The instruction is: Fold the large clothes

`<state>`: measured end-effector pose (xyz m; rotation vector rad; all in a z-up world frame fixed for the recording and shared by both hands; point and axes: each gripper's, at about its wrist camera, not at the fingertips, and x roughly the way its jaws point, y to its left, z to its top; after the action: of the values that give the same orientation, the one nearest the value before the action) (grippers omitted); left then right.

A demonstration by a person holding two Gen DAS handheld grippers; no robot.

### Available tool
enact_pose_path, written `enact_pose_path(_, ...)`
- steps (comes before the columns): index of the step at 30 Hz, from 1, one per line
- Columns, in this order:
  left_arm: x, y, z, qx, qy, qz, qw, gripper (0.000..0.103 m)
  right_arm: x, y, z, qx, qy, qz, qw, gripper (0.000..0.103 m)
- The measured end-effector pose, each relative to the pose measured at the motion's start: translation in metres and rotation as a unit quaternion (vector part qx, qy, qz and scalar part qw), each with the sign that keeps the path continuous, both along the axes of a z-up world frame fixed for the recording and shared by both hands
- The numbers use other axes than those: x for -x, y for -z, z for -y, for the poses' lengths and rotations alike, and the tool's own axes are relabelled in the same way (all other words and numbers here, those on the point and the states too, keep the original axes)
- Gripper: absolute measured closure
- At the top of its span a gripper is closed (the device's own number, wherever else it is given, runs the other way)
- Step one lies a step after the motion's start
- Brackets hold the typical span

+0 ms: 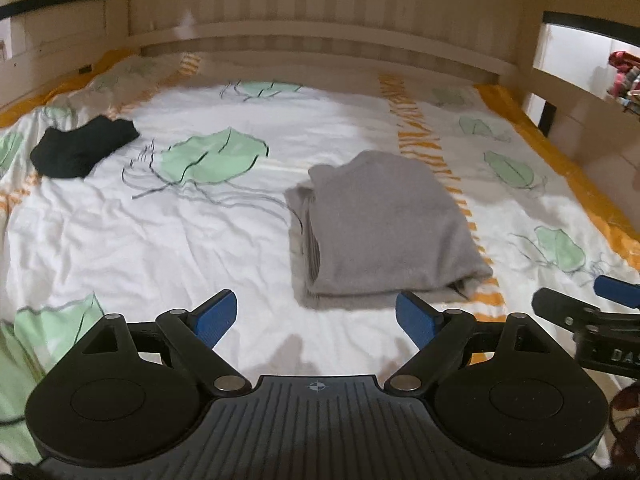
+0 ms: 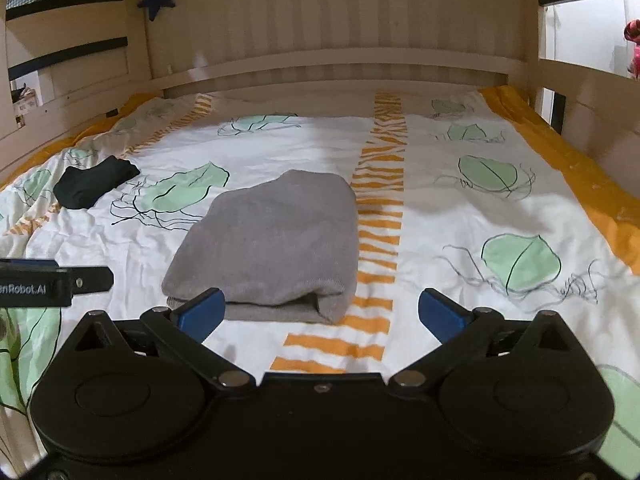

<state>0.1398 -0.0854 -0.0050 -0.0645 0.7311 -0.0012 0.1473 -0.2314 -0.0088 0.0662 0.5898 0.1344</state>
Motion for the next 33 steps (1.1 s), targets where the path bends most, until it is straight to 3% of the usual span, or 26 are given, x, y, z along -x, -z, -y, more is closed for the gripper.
enact_pose_path(15,0.025,0.017,0.002,-0.004,-0.015,-0.025,0.9996,0.016,0.008,0.009,0.001,-0.014,0.010,-0.020,1.000,0.001)
enact_pose_path(33,0.024,0.028,-0.002,0.001,-0.018,-0.047,0.9987,0.016,0.004,0.018,-0.005,-0.004,0.004,-0.043,0.999,0.001)
